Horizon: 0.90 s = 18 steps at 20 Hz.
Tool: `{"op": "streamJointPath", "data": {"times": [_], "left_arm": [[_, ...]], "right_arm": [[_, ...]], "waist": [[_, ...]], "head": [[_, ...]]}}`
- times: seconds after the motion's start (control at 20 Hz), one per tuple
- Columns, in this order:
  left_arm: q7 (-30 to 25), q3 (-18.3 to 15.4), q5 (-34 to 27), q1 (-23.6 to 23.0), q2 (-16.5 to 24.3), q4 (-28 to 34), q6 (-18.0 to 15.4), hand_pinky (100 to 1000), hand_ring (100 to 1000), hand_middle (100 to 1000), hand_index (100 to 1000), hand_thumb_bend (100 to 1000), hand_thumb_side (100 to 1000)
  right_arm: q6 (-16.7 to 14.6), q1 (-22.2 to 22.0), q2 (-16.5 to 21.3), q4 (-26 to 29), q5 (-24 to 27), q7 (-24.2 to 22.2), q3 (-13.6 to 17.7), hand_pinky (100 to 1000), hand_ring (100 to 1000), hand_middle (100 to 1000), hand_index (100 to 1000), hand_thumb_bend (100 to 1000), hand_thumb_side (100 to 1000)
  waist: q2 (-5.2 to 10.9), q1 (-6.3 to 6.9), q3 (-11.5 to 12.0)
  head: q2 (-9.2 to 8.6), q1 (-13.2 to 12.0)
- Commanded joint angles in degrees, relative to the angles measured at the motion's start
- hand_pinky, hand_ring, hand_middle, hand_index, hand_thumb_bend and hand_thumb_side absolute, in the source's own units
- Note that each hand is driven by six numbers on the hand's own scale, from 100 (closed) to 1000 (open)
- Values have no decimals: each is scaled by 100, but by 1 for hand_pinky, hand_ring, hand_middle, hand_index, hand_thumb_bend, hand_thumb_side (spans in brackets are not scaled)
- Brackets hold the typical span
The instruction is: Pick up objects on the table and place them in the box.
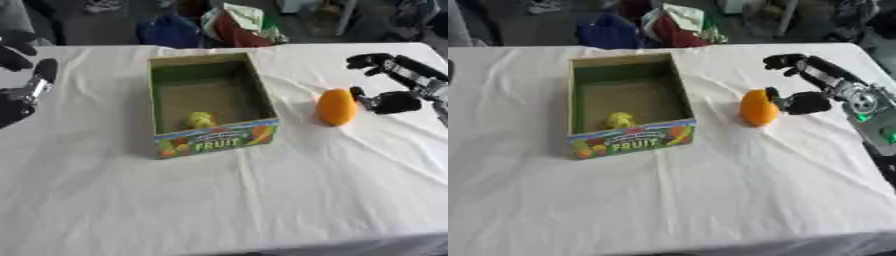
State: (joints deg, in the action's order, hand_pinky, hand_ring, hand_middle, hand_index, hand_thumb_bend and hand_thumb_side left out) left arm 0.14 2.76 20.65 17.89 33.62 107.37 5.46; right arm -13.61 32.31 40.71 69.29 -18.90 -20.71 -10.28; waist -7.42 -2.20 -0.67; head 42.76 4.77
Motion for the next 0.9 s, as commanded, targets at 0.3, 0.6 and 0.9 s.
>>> {"op": "streamJointPath", "data": {"times": [0.3,0.6,0.9], "left_arm": [[142,-250,-83,-137,5,181,22,638,600,604,800,288,645],[107,-258,-102,-164,-20,159,-13,638,599,602,800,284,645],[90,-242,-94,-169,-32,155,-29,638,599,602,799,281,647]], "right_arm": [[-232,351,-8,-729,-592,-259,51,871,929,846,947,100,340],[-338,477,-125,-1086,-949,-324,34,870,925,852,946,100,386],[-387,532,-235,-1298,-1413,-390,20,850,908,841,914,100,392]], "waist": [[88,13,59],[95,-3,93],[95,-10,125]], "head": [[37,59],[73,75],[106,75]]}}
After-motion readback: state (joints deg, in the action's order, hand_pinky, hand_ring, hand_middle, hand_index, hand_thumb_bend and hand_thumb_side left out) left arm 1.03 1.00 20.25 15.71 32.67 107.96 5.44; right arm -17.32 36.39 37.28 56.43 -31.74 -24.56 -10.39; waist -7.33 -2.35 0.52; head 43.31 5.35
